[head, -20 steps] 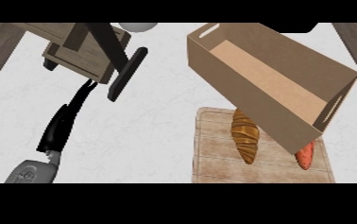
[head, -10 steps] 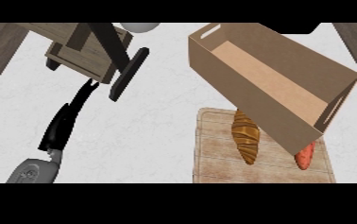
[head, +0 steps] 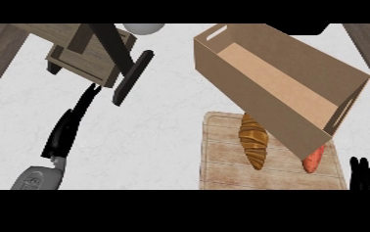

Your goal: Pick the sweet potato from the cutting board and place it in the cardboard box

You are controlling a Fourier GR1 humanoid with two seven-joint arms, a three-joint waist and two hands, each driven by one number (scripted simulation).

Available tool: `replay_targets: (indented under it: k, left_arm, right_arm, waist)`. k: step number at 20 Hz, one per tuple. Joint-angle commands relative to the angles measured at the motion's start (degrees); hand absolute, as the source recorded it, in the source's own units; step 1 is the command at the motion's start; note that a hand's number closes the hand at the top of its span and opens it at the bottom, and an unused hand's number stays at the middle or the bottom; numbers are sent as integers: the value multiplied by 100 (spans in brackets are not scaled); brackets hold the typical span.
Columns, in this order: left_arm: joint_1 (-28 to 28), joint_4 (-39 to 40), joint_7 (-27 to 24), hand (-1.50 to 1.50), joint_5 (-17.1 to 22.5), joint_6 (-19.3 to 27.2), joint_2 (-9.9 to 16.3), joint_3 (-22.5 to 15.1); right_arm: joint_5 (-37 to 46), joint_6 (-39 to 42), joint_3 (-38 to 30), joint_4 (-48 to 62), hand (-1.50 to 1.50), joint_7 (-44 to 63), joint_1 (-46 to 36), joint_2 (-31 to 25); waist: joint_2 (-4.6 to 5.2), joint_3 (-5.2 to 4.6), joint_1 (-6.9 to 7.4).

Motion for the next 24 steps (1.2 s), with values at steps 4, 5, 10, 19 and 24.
replay_targets:
  k: [4,5,10,19,24]
  left_arm:
    - [-75,-182,165,0,-111,-183,-128,159]
    - [-117,-55,105,0,-113,-288,-58,239]
    - [-380,334,140,0,-280,-306,-372,245]
    - [-154,212,-111,0,-554,-311,-585,449]
    - [-539,478,-75,0,-487,-626,-374,802]
  right_arm:
    - [309,678,-114,396,-150,496,-890,7]
    - [142,44,-90,965,-150,245,-747,28]
    - [128,246,-106,1071,-150,390,-931,-40]
    - [165,956,-405,1060,-150,826,-1805,-114]
    - [-104,730,-548,1734,-150,585,-2175,-93]
  waist:
    - [14,-11,-21]
    - [13,-9,-35]
    - [16,-10,-57]
    - [14,-11,-37]
    - [18,-11,-46]
